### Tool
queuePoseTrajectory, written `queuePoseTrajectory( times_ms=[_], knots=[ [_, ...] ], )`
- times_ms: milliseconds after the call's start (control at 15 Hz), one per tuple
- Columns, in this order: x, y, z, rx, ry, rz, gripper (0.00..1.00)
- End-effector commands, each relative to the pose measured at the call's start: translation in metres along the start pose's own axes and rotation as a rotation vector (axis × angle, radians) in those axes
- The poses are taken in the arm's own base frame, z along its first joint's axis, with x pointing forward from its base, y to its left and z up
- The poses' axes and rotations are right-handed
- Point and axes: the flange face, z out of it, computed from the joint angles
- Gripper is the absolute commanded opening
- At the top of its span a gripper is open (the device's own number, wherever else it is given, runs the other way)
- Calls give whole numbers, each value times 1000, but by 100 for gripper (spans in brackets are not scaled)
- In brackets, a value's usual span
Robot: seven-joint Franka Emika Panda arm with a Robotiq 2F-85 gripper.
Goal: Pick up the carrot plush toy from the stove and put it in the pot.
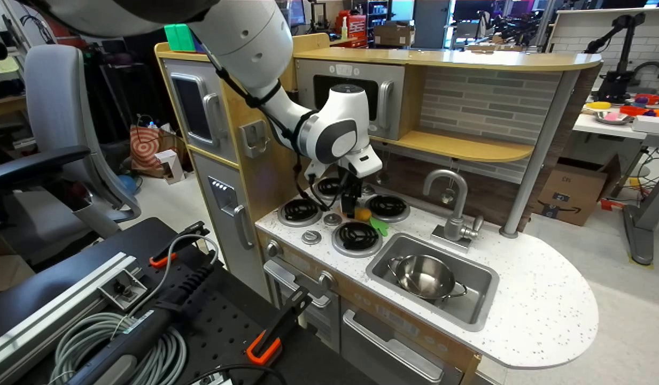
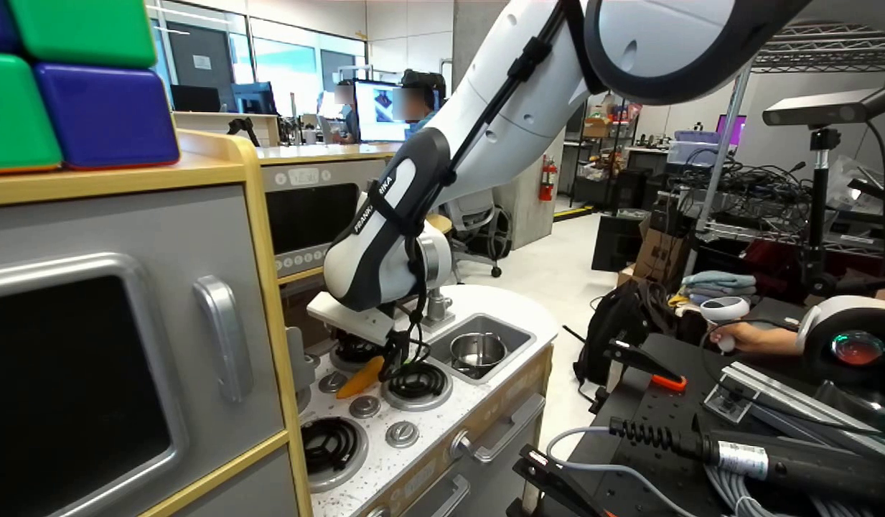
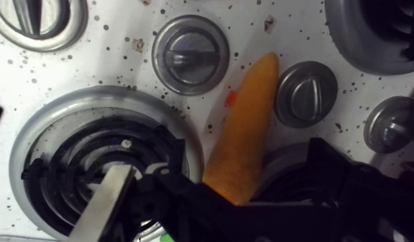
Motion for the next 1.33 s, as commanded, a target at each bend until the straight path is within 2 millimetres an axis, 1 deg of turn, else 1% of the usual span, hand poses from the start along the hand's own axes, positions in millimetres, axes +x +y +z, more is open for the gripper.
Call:
queuePoseTrajectory(
  times_ms=[0,67,267,400,533,667,733,800,867,1067,1267],
  knots=[
    [2,-9,15,-29,2,36,62],
    [3,-10,16,-34,-3,44,52],
    [5,-11,15,-36,-22,59,30],
    [8,-12,10,-27,-37,55,15],
    [12,-10,-2,-12,-50,33,1],
    [16,1,-14,-17,-52,-13,0],
    [24,9,-20,-33,-57,-43,3],
    [32,17,-25,-44,-37,-59,0],
    [45,27,-33,-54,-28,-63,2],
    [87,58,-52,-76,18,-34,2],
    [123,86,-57,-112,39,18,2]
  ],
)
